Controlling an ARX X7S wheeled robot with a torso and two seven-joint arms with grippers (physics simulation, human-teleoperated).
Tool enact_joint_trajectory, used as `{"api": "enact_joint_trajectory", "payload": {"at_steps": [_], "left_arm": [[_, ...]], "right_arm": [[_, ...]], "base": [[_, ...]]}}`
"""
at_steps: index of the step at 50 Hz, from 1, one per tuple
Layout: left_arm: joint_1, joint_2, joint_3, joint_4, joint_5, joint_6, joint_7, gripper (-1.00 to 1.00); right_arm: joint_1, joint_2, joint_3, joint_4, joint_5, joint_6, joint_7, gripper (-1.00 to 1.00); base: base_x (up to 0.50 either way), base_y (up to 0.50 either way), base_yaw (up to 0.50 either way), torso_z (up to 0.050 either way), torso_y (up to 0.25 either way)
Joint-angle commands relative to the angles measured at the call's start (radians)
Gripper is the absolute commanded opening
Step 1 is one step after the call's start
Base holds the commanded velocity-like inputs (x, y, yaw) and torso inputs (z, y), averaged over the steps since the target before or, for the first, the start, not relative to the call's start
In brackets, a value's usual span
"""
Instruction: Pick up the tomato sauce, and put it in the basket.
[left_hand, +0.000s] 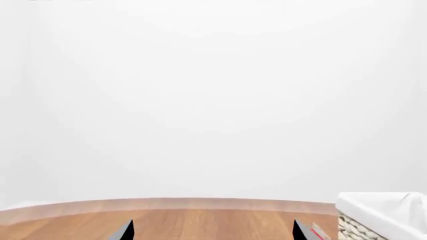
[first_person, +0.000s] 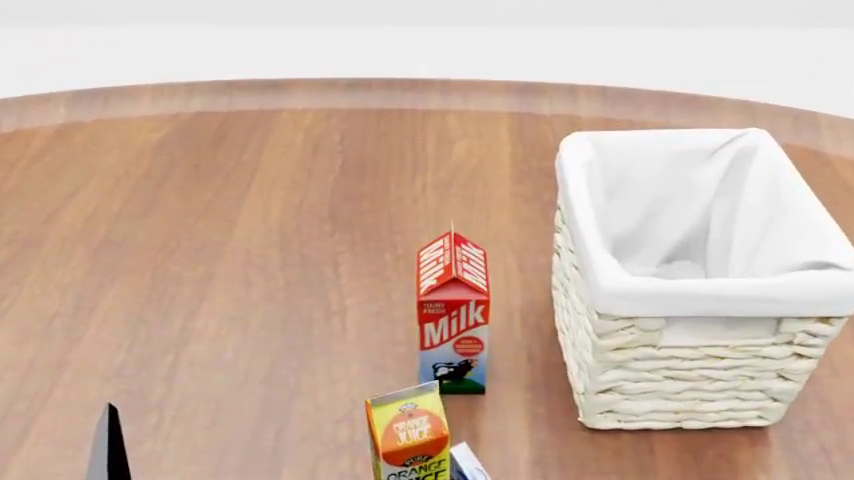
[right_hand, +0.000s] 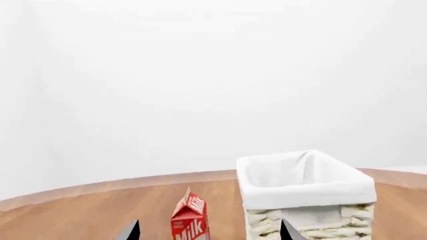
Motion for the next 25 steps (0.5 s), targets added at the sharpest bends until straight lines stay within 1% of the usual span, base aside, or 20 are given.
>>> {"api": "enact_joint_trajectory", "payload": {"at_steps": [1, 11, 25], "left_arm": [[0.001, -0.006, 0.011, -0.002, 0.01, 0.003, -0.015, 1.0], [-0.002, -0.012, 0.016, -0.004, 0.008, 0.004, -0.024, 1.0], [-0.009, -0.02, 0.023, -0.011, 0.005, 0.003, -0.035, 1.0]], "right_arm": [[-0.188, -0.012, 0.033, 0.121, 0.009, -0.148, -0.091, 1.0], [-0.187, -0.014, 0.024, 0.138, 0.002, -0.148, -0.096, 1.0], [-0.167, -0.022, 0.002, 0.219, -0.04, -0.099, -0.072, 1.0]], "base": [[0.0, 0.0, 0.0, 0.0, 0.0], [0.0, 0.0, 0.0, 0.0, 0.0], [0.0, 0.0, 0.0, 0.0, 0.0]]}}
